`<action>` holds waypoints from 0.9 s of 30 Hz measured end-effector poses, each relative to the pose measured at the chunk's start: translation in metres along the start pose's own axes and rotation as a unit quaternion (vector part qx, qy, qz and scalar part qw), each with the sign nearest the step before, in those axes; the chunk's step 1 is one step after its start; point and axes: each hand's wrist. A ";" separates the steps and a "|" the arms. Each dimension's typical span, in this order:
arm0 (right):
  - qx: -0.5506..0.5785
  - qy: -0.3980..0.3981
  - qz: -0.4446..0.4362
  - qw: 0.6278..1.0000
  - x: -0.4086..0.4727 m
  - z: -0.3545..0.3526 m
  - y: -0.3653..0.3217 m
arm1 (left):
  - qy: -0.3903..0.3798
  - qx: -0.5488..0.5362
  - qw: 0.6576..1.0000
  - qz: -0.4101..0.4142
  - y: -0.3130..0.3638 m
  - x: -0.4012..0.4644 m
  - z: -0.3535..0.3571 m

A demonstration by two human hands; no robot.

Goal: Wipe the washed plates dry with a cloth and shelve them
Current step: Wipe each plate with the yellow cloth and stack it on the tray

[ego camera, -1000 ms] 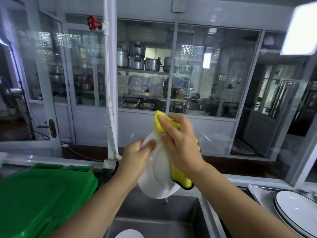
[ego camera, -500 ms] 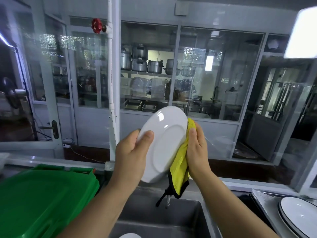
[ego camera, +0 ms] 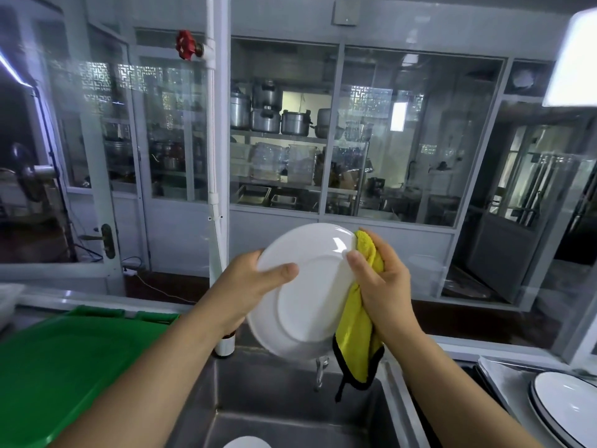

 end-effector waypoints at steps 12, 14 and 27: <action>-0.277 -0.085 -0.320 0.902 0.015 0.009 -0.024 | 0.040 0.120 0.989 0.078 -0.003 -0.012 0.027; -0.180 -0.056 -0.220 0.957 0.016 0.004 -0.018 | 0.075 0.126 0.985 0.089 0.001 -0.015 0.025; 0.110 0.059 0.070 0.990 -0.003 -0.002 0.003 | 0.047 -0.069 0.995 0.058 -0.017 -0.019 0.022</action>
Point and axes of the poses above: each hand's wrist, its own x-axis towards the middle knuckle, its own z-axis out of the palm, y = z × x, and after that the axes turned 2 degrees about -z, right-handed
